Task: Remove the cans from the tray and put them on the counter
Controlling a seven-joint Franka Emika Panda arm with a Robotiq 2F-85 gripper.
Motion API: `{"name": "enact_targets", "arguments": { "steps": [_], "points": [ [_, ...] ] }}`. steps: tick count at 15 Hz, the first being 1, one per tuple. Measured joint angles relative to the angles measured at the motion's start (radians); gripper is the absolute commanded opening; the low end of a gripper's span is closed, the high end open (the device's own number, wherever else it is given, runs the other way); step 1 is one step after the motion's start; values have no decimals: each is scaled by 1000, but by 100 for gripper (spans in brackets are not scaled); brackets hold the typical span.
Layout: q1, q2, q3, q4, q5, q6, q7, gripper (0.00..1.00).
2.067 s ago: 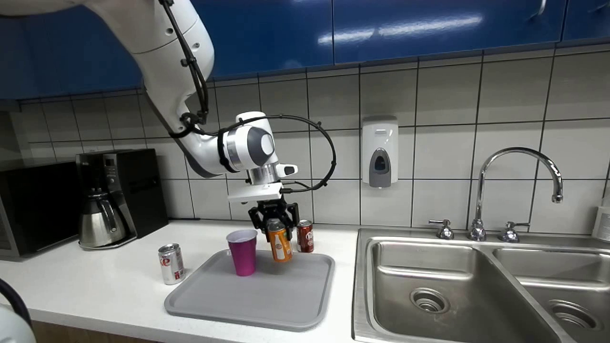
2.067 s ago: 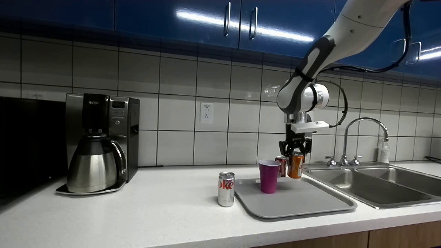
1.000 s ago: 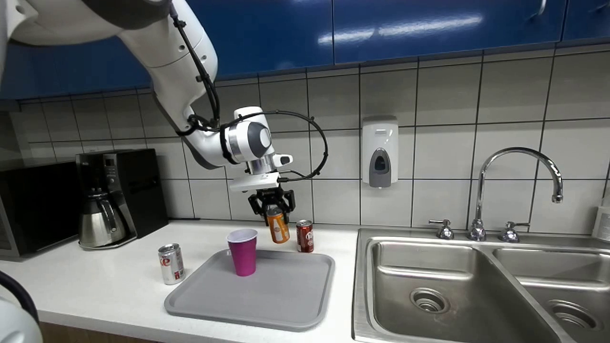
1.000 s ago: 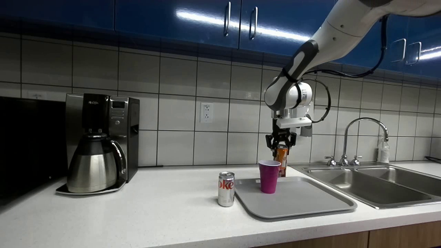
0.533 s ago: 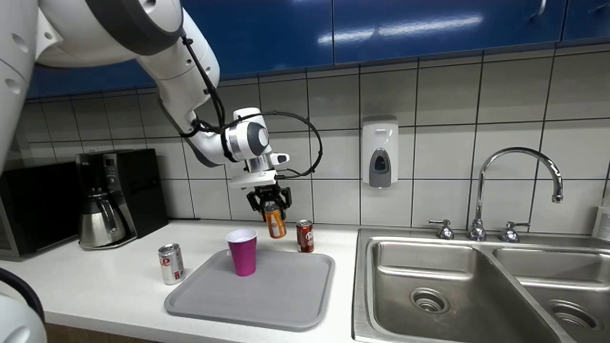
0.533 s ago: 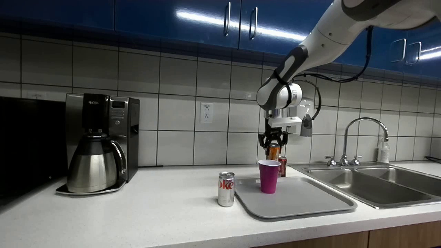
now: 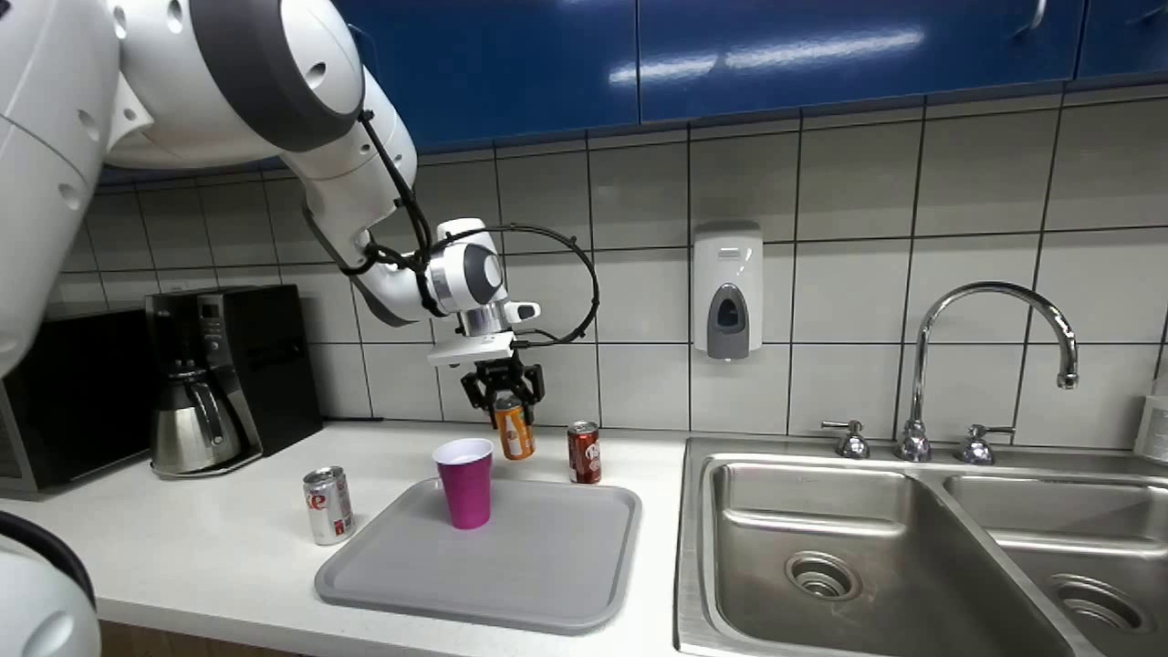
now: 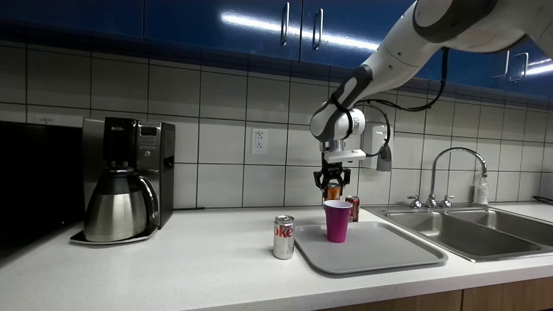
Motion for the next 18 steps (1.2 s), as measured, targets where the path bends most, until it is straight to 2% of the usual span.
{"name": "enact_targets", "arguments": {
  "steps": [18],
  "points": [
    [6, 239, 0, 320, 2, -200, 32, 39]
  ]
}}
